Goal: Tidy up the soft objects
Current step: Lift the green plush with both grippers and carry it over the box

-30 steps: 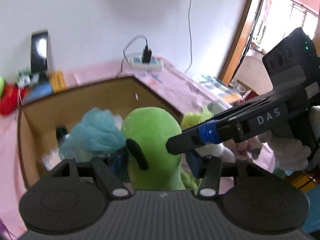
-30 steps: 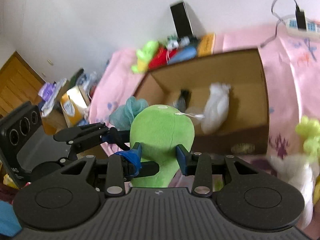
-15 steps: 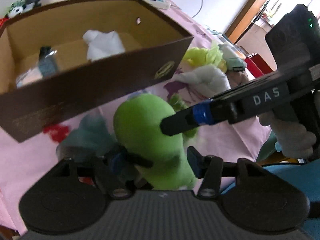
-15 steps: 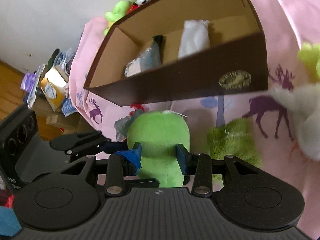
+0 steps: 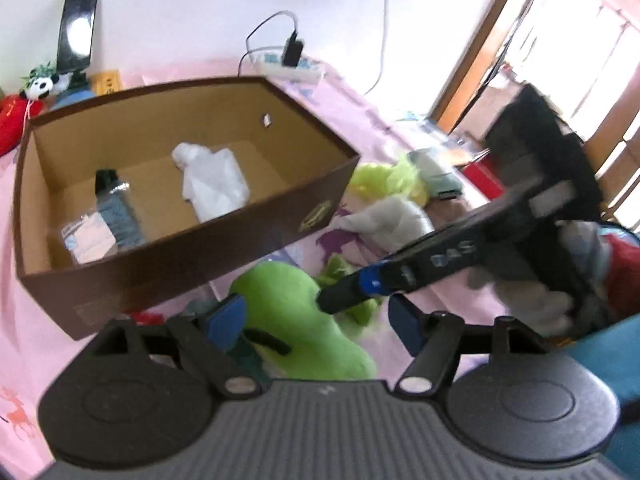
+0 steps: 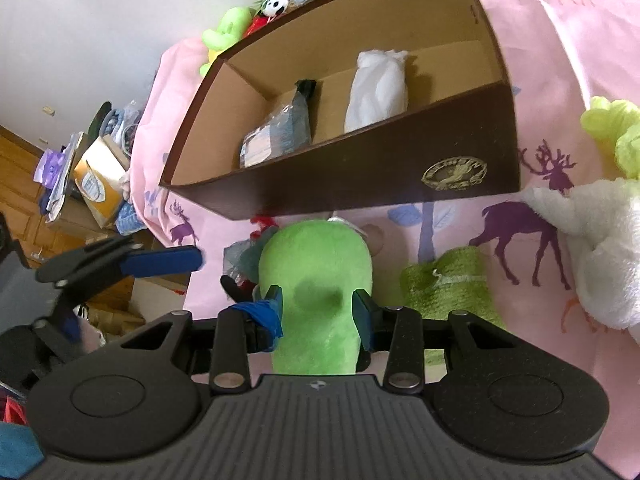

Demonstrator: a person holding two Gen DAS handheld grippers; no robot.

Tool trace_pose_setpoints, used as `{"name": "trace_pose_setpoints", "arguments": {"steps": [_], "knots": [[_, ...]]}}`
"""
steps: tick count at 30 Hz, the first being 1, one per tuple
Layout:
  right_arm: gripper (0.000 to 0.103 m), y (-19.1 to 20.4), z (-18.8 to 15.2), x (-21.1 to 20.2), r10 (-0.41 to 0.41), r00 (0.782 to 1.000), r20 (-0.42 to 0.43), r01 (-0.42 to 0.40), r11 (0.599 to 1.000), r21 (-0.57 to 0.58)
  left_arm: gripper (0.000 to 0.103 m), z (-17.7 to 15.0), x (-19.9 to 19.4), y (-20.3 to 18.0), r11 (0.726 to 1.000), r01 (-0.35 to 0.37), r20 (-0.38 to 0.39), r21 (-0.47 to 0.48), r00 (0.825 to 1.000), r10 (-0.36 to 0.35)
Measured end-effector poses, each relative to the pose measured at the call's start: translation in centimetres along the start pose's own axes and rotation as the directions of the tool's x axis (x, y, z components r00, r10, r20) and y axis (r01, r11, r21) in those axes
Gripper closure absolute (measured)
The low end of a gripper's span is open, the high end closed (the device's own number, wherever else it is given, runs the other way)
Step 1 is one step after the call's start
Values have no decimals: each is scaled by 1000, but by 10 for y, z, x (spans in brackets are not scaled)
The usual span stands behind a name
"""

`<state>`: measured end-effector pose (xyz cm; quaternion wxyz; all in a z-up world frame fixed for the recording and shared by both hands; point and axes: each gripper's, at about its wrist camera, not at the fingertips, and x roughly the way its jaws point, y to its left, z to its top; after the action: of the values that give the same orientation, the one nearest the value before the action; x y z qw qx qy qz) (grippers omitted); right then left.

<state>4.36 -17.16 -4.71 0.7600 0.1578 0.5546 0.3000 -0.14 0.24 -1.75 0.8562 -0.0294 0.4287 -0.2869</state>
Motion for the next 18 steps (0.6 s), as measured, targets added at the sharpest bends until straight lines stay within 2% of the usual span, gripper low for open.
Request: {"name": "trace_pose_setpoints", "arguments": {"steps": [2,5,9,12,16,18], "knots": [[80,-3,2,-1,-6,1000,2,6,1000,10,32,3,18,0,999,-35,-35,4,999,36],[80,-9,3,-1,-8,1000,7,8,1000,30,32,4,39,3,1000,-17,-78,-1,997,17],[80,-14,5,5,14,1000,9,-15,998,68,32,-1,55,7,999,-51,-120,6,991,51],[80,-17,6,16,2,1000,-3,-2,996,92,34,-4,57,8,999,-31,-108,-20,994,29],[80,-26,6,24,53,998,-17,-50,986,157,36,-7,62,3,997,-78,-101,7,992,78],[80,-27,7,21,61,998,-21,-57,986,155,43,-5,60,1,997,-74,-91,-1,993,73]]}}
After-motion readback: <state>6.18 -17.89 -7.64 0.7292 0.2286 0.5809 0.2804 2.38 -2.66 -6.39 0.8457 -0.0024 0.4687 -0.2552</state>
